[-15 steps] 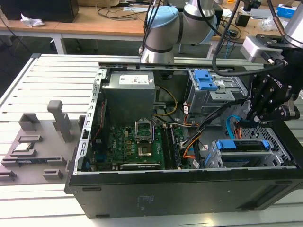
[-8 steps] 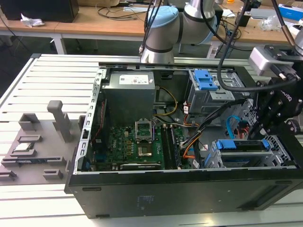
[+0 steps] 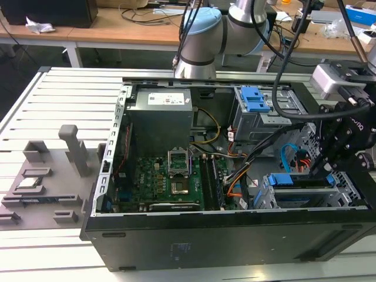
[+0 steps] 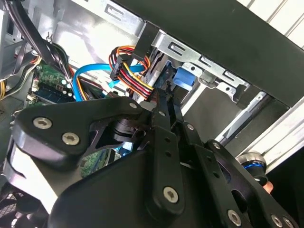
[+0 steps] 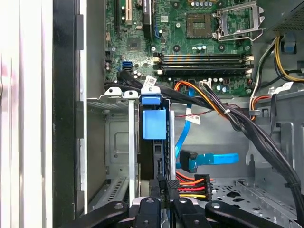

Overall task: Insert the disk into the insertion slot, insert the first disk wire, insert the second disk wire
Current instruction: 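Insert the first disk wire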

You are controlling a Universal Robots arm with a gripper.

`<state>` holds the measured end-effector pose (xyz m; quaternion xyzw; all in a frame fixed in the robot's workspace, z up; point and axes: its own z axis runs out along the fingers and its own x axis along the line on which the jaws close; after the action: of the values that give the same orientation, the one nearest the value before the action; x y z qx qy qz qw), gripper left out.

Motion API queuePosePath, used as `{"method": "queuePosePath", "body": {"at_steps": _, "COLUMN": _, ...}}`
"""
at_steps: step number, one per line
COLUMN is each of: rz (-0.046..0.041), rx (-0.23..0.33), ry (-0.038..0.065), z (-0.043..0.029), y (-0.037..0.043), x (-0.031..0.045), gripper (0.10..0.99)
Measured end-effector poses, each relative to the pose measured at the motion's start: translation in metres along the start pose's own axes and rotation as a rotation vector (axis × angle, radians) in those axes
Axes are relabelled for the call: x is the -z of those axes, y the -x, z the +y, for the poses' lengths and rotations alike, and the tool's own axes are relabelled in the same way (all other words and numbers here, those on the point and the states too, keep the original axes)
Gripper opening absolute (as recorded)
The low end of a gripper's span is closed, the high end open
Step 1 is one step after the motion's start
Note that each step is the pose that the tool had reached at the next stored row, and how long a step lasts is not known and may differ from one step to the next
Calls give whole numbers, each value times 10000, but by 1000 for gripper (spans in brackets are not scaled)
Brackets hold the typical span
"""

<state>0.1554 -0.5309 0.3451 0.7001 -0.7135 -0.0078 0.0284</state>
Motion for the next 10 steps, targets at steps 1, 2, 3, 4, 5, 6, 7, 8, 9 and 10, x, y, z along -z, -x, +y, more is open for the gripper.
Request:
{"method": "queuePosePath", "body": {"at_steps": 1, "rz": 1, "rx": 2, "ry": 0, "z": -5, "y": 3, "x": -6, "gripper": 169}}
{"method": "queuePosePath", "body": {"at_steps": 2, "rz": 0, "rx": 1, "ry": 0, "z": -9, "y": 7, "x": -12, "gripper": 169}}
{"method": "queuePosePath", "body": {"at_steps": 3, "rz": -1, "rx": 0, "ry": 0, "z": -10, "y": 14, "x": -16, "gripper": 169}}
{"method": "queuePosePath", "body": {"at_steps": 4, "rz": -1, "rx": 0, "ry": 0, "z": -11, "y": 17, "x": -19, "gripper": 169}}
{"method": "queuePosePath", "body": {"at_steps": 5, "rz": -2, "rx": 0, "ry": 0, "z": -11, "y": 20, "x": -21, "gripper": 169}}
{"method": "queuePosePath", "body": {"at_steps": 6, "rz": -1, "rx": 1, "ry": 0, "z": -13, "y": 22, "x": -23, "gripper": 169}}
{"method": "queuePosePath", "body": {"at_steps": 7, "rz": 3, "rx": 0, "ry": -1, "z": -14, "y": 22, "x": -24, "gripper": 169}}
{"method": "queuePosePath", "body": {"at_steps": 8, "rz": 3, "rx": 1, "ry": 0, "z": -15, "y": 23, "x": -25, "gripper": 169}}
{"method": "queuePosePath", "body": {"at_steps": 9, "rz": 1, "rx": 0, "ry": 0, "z": -15, "y": 23, "x": -27, "gripper": 169}}
{"method": "queuePosePath", "body": {"at_steps": 10, "rz": 1, "rx": 1, "ry": 0, "z": -16, "y": 23, "x": -28, "gripper": 169}}
